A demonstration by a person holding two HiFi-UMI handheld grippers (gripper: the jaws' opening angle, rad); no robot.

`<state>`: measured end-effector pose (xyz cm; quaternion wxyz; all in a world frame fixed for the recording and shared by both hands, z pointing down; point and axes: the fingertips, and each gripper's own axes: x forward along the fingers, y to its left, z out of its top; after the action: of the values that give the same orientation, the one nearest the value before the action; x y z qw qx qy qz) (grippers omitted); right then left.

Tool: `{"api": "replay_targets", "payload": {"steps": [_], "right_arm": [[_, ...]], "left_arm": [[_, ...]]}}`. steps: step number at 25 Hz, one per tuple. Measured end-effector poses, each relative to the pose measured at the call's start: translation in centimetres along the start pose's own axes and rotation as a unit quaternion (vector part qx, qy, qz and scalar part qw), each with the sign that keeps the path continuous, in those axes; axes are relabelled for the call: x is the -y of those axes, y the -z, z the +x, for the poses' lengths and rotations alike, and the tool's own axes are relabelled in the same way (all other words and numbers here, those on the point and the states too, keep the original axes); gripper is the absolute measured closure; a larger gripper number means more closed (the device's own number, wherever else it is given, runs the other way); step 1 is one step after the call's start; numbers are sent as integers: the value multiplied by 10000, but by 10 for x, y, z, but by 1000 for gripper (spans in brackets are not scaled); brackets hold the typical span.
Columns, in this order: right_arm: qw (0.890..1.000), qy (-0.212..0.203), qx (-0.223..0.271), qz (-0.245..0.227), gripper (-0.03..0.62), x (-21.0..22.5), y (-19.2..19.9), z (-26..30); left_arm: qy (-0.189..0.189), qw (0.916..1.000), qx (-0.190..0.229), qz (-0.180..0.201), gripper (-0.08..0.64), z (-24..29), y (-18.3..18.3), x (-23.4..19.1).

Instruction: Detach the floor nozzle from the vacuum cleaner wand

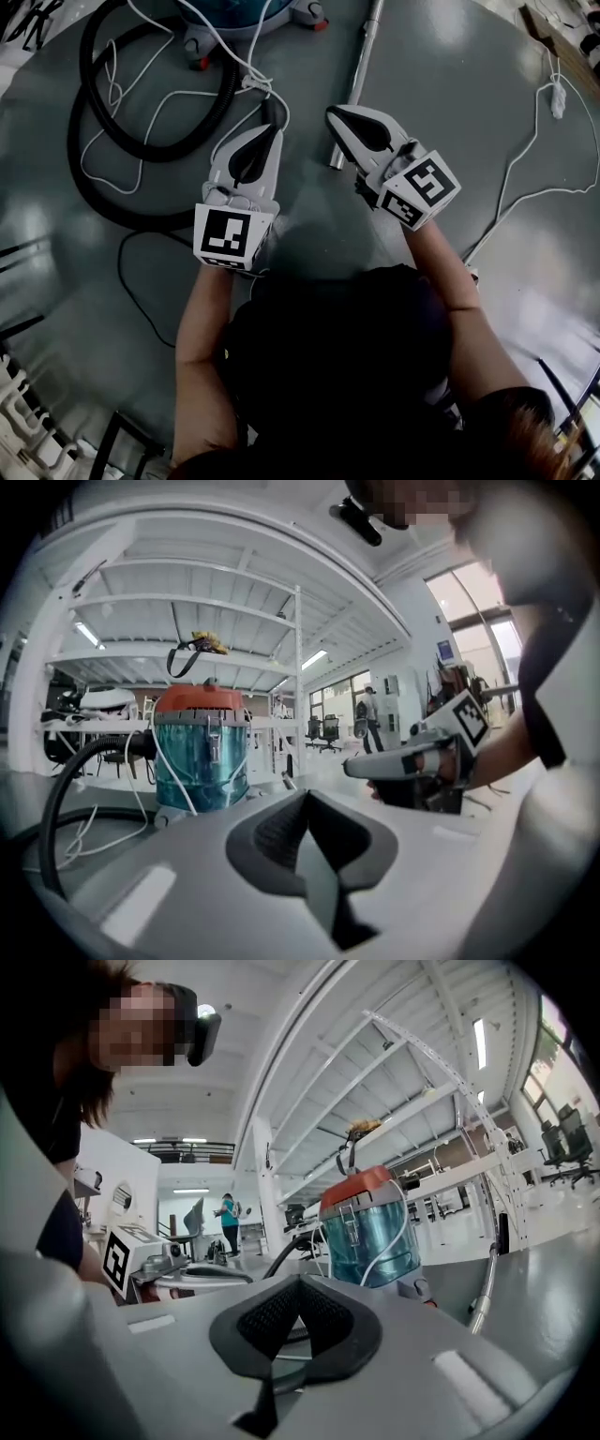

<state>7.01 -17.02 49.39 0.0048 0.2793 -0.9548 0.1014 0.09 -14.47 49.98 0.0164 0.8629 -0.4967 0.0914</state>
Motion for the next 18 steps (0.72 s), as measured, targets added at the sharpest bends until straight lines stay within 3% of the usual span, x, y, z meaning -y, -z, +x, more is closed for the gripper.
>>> {"api": "replay_targets", "payload": {"steps": [18], "right_arm": [[9997, -89, -96, -187, 595, -4, -3, 1]], "left_arm": [[-188, 9996, -23, -216, 548, -5, 3, -17]]}}
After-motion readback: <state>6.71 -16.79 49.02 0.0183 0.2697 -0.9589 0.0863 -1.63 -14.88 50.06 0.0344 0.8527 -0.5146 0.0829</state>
